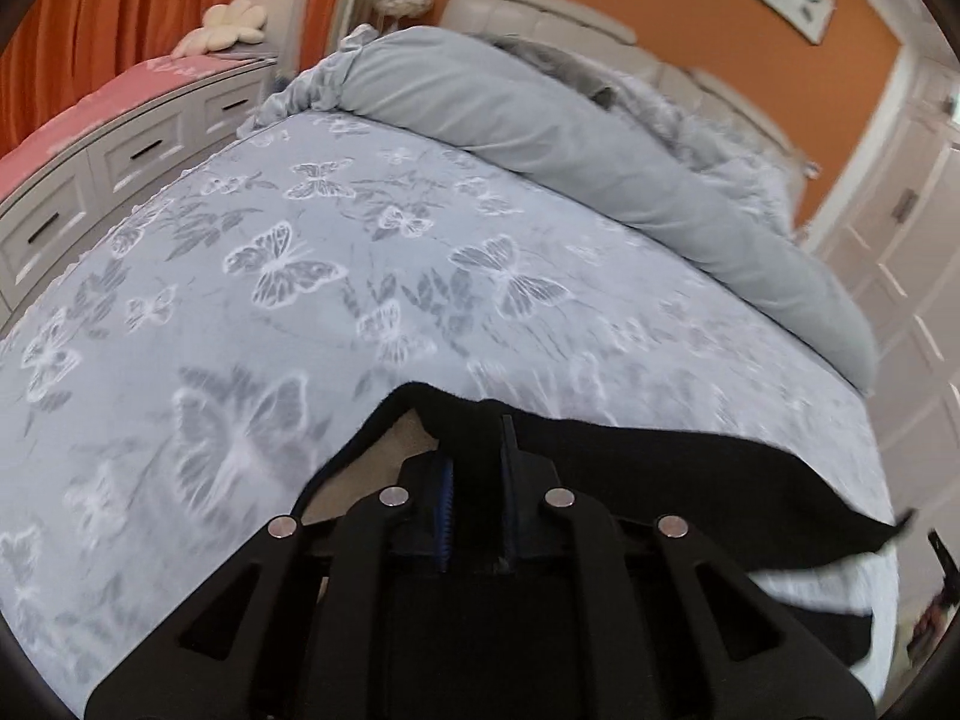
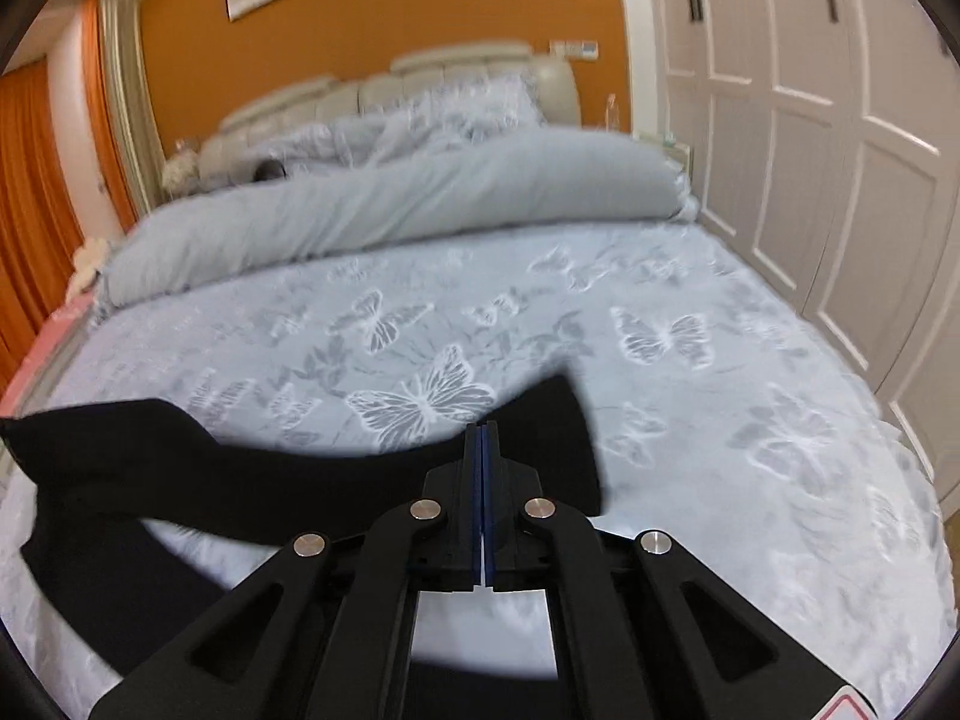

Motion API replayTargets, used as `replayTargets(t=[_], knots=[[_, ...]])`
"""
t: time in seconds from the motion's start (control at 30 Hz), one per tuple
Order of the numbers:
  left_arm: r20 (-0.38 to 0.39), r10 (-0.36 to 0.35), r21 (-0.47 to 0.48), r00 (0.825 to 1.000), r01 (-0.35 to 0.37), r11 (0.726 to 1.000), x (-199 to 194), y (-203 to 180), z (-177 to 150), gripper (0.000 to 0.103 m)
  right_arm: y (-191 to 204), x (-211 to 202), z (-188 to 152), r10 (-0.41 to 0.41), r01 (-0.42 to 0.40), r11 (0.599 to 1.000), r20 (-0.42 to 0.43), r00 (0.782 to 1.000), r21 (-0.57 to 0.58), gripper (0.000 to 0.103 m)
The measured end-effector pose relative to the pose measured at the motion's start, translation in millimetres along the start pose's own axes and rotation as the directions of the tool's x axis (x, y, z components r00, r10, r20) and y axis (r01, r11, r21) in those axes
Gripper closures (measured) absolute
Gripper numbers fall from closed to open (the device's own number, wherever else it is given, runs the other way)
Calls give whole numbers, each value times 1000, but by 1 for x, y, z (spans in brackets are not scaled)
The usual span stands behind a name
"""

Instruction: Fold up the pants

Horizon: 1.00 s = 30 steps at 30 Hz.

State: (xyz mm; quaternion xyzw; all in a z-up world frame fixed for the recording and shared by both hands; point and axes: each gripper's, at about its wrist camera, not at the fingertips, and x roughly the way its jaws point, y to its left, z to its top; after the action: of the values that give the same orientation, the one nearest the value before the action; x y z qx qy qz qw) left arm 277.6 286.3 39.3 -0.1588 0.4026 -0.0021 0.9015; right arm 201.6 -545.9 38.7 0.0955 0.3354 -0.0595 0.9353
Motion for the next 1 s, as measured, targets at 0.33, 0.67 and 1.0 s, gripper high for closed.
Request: replayTargets(t=[0.33, 0.67, 1.0], knots=[[-185, 5, 51, 983, 4, 999, -51, 51, -170, 91, -58, -66, -131, -9, 26, 992, -144, 990, 122, 100], [-103, -146, -231, 984, 119, 966, -44, 68, -213, 14, 6, -34, -164, 103, -64, 984, -238, 966, 165, 50], [-187, -302, -474, 935, 183, 861, 10, 72, -212, 12, 130, 84, -92, 541, -401, 799, -248, 803, 448, 41]])
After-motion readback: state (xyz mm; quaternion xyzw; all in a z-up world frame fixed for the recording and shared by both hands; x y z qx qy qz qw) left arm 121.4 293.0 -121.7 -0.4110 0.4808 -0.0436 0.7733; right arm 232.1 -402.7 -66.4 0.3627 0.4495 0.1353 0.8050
